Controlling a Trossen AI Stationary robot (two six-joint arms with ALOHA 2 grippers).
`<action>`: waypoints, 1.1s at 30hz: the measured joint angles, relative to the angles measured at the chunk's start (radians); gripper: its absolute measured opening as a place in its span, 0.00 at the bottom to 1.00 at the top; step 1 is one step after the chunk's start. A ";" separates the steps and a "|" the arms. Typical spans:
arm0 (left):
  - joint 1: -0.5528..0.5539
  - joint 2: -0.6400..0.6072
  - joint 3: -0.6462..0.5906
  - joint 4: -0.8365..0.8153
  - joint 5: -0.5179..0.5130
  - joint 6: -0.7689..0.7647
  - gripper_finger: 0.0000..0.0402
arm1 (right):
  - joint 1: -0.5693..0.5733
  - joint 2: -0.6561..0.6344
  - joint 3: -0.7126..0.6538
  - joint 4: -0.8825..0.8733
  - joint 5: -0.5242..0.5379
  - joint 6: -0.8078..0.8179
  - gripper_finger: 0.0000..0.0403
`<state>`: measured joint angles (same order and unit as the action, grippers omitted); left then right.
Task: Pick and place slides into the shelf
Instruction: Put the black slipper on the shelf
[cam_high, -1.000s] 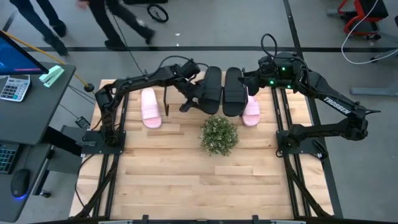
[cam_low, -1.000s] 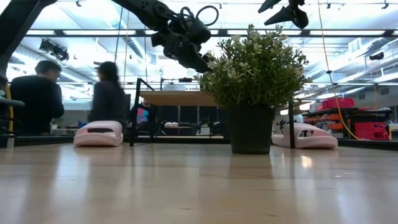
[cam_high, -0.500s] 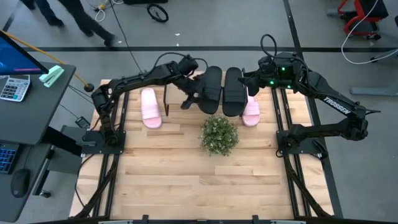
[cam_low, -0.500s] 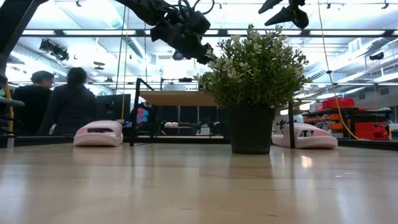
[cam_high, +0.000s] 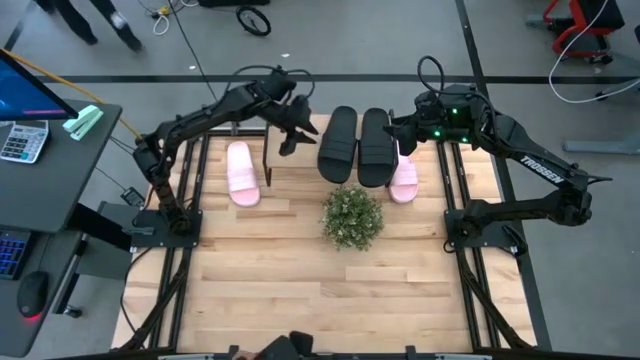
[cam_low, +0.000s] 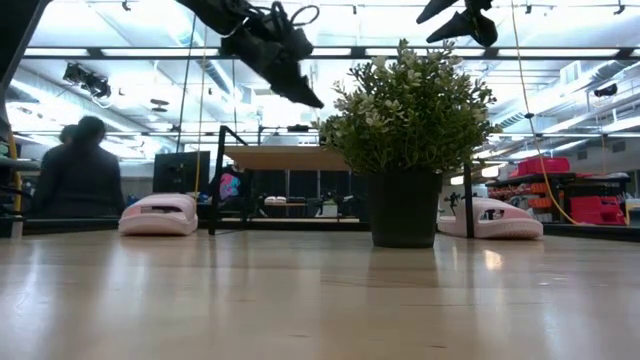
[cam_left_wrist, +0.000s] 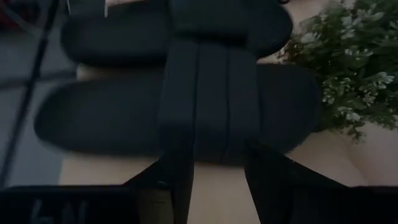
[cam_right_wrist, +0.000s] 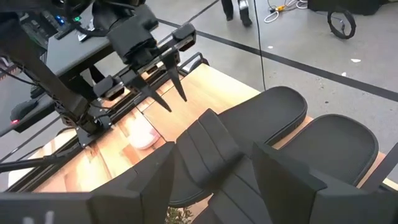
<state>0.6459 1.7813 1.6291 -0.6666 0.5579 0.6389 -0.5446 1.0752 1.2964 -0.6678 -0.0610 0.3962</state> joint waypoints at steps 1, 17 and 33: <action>0.004 0.000 0.000 -0.020 0.000 -0.020 0.35 | 0.000 0.000 0.000 0.000 0.000 0.000 0.54; -0.083 0.005 0.000 -0.121 -0.137 -0.105 0.36 | 0.034 0.000 0.000 -0.049 0.001 -0.064 0.54; -0.150 0.006 0.000 -0.059 -0.138 -0.191 0.38 | 0.021 -0.001 -0.001 -0.406 0.150 -0.110 0.54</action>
<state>0.4958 1.7870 1.6291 -0.7257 0.4196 0.4484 -0.5236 1.0744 1.2957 -1.0737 0.0887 0.2863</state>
